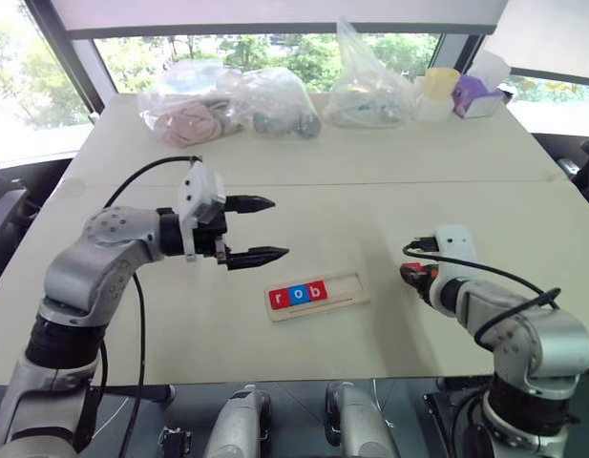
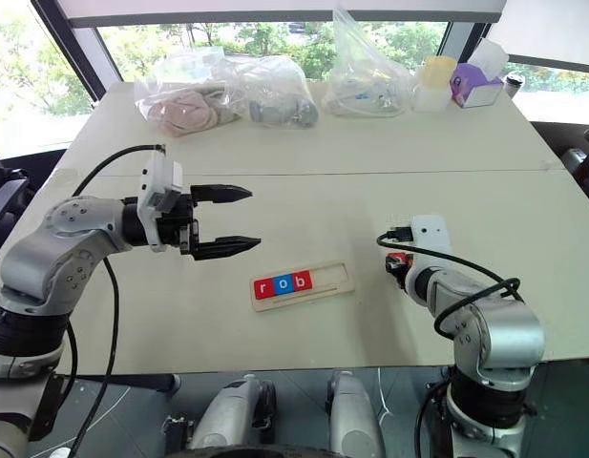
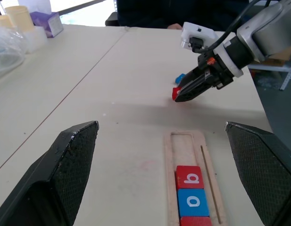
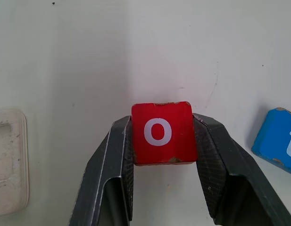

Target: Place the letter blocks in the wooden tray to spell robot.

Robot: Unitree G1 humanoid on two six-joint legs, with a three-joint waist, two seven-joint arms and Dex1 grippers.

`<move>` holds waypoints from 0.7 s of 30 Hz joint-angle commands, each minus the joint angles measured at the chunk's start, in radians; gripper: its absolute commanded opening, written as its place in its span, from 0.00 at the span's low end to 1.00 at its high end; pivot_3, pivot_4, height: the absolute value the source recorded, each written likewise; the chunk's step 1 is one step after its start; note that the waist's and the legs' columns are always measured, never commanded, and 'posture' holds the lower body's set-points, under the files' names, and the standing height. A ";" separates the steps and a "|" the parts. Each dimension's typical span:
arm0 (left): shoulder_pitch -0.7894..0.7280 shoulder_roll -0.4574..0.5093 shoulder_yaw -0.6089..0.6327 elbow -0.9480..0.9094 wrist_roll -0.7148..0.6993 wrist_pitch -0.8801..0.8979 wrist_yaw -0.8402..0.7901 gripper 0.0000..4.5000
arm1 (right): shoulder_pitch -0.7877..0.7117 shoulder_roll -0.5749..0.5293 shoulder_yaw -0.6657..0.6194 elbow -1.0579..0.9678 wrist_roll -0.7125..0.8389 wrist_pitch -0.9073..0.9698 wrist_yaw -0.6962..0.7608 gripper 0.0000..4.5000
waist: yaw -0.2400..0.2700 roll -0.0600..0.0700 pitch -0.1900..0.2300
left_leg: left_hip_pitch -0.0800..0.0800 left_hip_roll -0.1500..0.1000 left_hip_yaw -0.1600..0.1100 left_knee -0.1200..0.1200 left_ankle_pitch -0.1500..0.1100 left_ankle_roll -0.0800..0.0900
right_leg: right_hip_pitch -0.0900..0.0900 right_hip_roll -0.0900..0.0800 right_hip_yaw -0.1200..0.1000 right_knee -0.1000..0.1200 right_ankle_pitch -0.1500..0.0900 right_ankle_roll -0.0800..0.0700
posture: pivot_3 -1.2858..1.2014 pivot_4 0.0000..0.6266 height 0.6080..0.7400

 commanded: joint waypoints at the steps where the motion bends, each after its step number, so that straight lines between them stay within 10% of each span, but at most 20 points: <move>1: 0.001 0.005 0.000 -0.018 0.007 -0.021 -0.011 1.00 | 0.020 0.020 0.000 -0.057 0.010 0.007 -0.008 0.27 | 0.000 0.000 0.000 | 0.000 0.000 0.000 0.000 0.000 0.000 | 0.000 0.000 0.000 0.000 0.000 0.000 | 0.52 0.24 1.00; 8: -0.007 0.014 0.004 -0.003 0.021 -0.027 -0.024 1.00 | 0.042 0.023 0.007 -0.072 0.017 0.007 -0.011 0.27 | 0.001 0.000 0.000 | -0.001 0.000 0.000 0.000 0.000 0.000 | 0.000 0.000 0.000 -0.001 0.000 0.000 | 0.52 0.24 1.00; 15: -0.009 0.019 0.002 0.000 0.031 -0.029 -0.037 1.00 | 0.025 -0.008 0.007 -0.083 0.037 0.007 0.000 1.00 | 0.000 0.000 0.000 | -0.001 0.000 0.000 0.000 0.000 0.000 | -0.001 0.000 0.000 -0.001 0.000 0.000 | 0.52 0.24 1.00; 21: 0.028 0.066 0.005 -0.029 0.021 -0.025 -0.098 1.00 | -0.061 -0.366 0.075 -0.099 0.217 -0.038 0.293 1.00 | -0.001 0.001 0.001 | -0.001 0.000 0.000 0.000 0.000 0.000 | -0.001 -0.001 0.000 -0.002 0.000 0.000 | 0.52 0.24 1.00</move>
